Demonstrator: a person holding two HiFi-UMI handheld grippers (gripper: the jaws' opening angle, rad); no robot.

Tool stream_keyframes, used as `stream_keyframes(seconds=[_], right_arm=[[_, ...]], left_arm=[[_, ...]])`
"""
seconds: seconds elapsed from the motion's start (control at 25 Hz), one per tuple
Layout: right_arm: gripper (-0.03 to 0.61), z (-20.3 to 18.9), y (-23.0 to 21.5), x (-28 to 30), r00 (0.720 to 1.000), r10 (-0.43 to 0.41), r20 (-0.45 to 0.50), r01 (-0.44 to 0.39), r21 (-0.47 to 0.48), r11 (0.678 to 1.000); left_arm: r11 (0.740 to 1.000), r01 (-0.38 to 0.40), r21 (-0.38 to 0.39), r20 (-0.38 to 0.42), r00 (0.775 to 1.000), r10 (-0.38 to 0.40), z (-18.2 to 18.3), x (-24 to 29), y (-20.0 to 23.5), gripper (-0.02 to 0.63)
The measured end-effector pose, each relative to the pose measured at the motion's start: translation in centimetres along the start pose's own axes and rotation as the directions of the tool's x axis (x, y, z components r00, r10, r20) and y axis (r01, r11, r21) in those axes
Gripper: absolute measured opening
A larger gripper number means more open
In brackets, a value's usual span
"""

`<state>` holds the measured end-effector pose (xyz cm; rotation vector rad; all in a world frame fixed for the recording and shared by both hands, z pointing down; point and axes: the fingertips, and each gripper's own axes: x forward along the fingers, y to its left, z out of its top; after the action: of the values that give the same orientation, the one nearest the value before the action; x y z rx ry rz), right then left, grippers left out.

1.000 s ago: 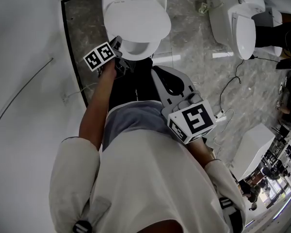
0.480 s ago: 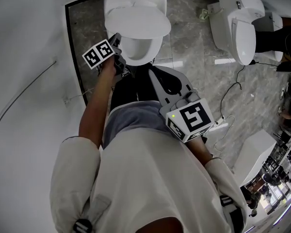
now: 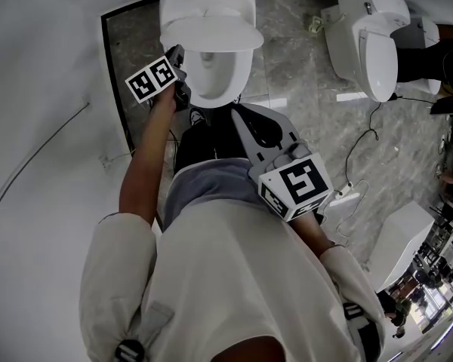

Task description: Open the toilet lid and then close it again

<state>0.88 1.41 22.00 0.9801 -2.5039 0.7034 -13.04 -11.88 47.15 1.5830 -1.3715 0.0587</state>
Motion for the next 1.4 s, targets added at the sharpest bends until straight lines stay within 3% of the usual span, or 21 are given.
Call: stream_keyframes(seconds=[0.56,0.96,1.4], right_arm=[[0.011,0.9,-1.8,0.7,1.000,0.006,-0.007,-0.006,0.018,1.000],[0.011,1.4,-3.5,1.0,1.000,0.007,-0.021,-0.006,0.031,0.999],[0.011,2.4,-6.8,1.0,1.000,-0.004,-0.022,0.005,0.050,0.999]], left_arm=[[0.993,0.005,0.121,0.082,0.997,-0.015,5.4,2.2,-2.4,0.049],[0.990,-0.010,0.138,0.144,0.990,-0.010,9.1,4.1,-3.6,0.046],[0.981,-0.037,0.193,0.160,0.987,0.006,12.5,6.7,-4.8,0.034]])
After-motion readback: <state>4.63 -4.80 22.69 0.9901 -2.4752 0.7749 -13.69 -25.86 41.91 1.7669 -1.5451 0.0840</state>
